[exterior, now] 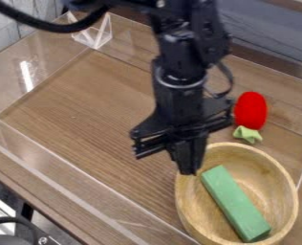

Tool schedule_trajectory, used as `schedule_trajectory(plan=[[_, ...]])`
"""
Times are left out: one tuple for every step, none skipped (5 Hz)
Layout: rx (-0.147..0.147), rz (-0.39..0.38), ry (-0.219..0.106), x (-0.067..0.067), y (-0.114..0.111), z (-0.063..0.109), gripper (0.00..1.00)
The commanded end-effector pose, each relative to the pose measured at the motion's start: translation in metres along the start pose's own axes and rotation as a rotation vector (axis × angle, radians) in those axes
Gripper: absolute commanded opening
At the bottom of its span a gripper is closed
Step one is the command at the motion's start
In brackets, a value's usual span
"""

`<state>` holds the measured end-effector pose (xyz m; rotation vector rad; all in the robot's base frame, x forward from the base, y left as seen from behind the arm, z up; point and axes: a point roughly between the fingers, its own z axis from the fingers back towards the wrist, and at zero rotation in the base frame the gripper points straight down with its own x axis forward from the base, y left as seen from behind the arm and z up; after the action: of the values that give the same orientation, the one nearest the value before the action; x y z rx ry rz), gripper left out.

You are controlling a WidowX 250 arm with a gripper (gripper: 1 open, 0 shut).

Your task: Remove the green block from the brown bowl and put it on the table

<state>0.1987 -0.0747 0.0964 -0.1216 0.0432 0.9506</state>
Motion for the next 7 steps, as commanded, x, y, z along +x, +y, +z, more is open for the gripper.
schedule_trajectory(plan=[[-0.02, -0.067, 0.001, -0.014, -0.021, 0.01, 0.0], [-0.024, -0.022, 0.013, -0.025, -0.028, -0.004, 1.0], [-0.022, 0.008, 0.022, -0.028, -0.031, -0.02, 1.0], [-0.02, 0.083, 0.006, -0.037, -0.038, -0.027, 1.0], [-0.008, 0.133, -0.014, -0.042, -0.045, -0.037, 1.0], [0.004, 0.078, -0.015, -0.034, -0.042, -0.041, 1.0], [0.006, 0.068, -0.019, -0.026, -0.038, -0.041, 1.0]])
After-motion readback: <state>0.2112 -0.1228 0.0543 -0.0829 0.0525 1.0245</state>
